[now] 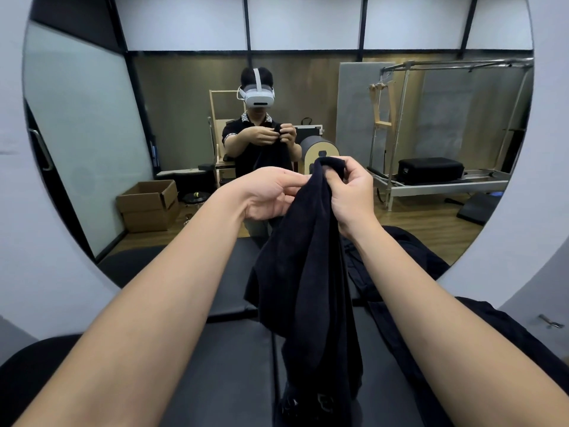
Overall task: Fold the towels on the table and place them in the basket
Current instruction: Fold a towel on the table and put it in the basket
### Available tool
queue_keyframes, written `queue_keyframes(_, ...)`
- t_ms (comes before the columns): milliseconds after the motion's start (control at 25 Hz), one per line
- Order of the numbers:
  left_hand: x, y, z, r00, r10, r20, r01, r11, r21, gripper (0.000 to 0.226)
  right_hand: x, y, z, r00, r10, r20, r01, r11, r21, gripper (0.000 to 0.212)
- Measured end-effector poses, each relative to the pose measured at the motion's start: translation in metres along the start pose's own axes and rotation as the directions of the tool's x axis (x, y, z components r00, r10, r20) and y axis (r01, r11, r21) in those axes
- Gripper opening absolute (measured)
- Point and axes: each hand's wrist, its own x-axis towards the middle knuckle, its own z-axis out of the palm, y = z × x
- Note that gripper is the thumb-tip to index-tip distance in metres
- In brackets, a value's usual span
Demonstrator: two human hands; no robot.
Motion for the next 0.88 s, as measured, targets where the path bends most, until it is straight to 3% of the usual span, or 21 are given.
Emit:
queue_keyframes(240, 0.007, 0.004, 0.004, 0.975, 0.059, -0.215, 0.003, 0.96, 0.28, 0.018, 0.0, -0.001, -0.005, 0.994, 0.034, 0.108, -0.039, 0.998, 0.044, 0.012)
queue_keyframes(400, 0.012, 0.006, -0.002, 0.937, 0.142, -0.319, -0.059, 0.965, 0.257, 0.03, 0.002, -0.015, -0.017, 0.961, -0.034, 0.276, 0.053, 0.997, -0.063, 0.015)
queue_keyframes(560, 0.009, 0.012, 0.004, 0.933, 0.222, -0.285, -0.15, 0.956, 0.252, 0.028, 0.003, -0.027, -0.018, 0.901, -0.048, 0.431, 0.126, 0.98, -0.153, 0.013)
queue_keyframes(680, 0.008, 0.012, 0.006, 0.942, 0.268, -0.2, -0.23, 0.953, 0.195, 0.026, 0.004, -0.032, -0.014, 0.94, -0.07, 0.334, 0.116, 0.986, -0.121, 0.004)
queue_keyframes(800, 0.007, 0.011, 0.007, 0.937, 0.306, -0.171, -0.281, 0.947, 0.154, 0.024, 0.007, -0.032, -0.01, 0.971, -0.119, 0.208, 0.157, 0.972, -0.175, 0.026)
queue_keyframes(880, 0.005, 0.011, 0.009, 0.934, 0.317, -0.163, -0.304, 0.947, 0.102, 0.025, 0.008, -0.035, -0.009, 0.979, -0.124, 0.159, 0.159, 0.96, -0.232, 0.028)
